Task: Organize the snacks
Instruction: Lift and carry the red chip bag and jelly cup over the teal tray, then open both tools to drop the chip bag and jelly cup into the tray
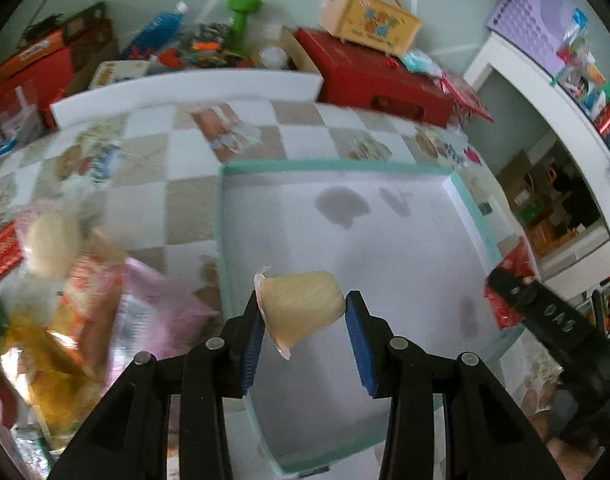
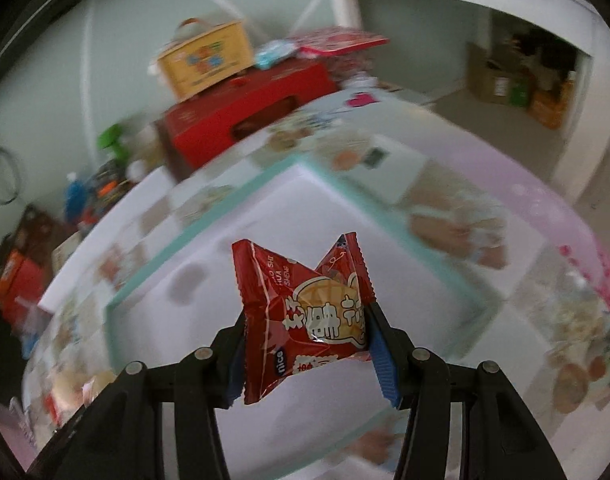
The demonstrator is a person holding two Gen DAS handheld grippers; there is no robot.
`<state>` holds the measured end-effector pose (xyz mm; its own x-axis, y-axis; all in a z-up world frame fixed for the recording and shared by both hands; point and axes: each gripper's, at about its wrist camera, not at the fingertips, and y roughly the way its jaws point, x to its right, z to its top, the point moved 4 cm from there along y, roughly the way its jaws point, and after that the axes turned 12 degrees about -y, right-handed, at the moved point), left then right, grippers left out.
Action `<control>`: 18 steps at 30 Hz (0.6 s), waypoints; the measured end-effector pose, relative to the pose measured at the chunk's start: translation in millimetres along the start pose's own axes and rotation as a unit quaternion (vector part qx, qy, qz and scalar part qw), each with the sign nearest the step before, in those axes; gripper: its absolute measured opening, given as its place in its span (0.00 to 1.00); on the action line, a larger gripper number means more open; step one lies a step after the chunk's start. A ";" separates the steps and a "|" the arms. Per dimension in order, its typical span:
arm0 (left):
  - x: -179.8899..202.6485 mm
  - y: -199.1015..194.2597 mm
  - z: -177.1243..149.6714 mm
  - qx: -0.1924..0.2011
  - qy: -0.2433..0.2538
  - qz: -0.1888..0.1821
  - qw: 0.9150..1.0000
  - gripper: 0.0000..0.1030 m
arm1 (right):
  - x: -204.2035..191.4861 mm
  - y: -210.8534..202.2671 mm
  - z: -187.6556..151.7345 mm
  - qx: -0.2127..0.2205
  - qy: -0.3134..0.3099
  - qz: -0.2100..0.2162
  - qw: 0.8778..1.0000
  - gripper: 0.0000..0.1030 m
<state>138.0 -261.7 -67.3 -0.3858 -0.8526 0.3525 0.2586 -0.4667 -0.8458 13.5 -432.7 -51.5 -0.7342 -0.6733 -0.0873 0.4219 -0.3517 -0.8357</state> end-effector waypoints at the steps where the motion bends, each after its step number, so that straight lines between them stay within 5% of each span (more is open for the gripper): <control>1: 3.9 4.4 -2.2 -0.003 0.003 -0.003 1.000 0.40 | 6.7 2.3 0.2 0.000 0.005 -0.007 1.000 0.54; 4: 15.3 11.6 -9.2 -0.007 0.018 -0.006 1.000 0.43 | 20.7 8.6 -1.3 -0.007 0.017 -0.018 1.000 0.55; 7: 17.6 10.2 -13.2 -0.005 0.022 -0.006 1.000 0.68 | 23.4 13.0 -4.0 -0.020 0.022 -0.006 1.000 0.56; 11: 11.6 0.4 -9.9 0.009 0.017 0.012 1.000 0.69 | 20.0 7.8 -1.7 -0.013 0.020 0.007 1.000 0.67; 16: -12.1 -14.3 -1.1 0.030 -0.010 0.055 0.998 0.75 | 11.1 2.1 -0.2 -0.011 0.003 0.020 1.000 0.70; 18: -23.9 -19.3 2.7 0.041 -0.018 0.079 0.996 0.86 | 6.3 1.3 -0.4 -0.014 -0.008 0.025 1.000 0.78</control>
<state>144.6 -233.0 -58.3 -0.3019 -0.9245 0.2328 0.3860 -0.3419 -0.8568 9.2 -437.2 -53.3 -0.7038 -0.7001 -0.1204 0.4424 -0.2993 -0.8454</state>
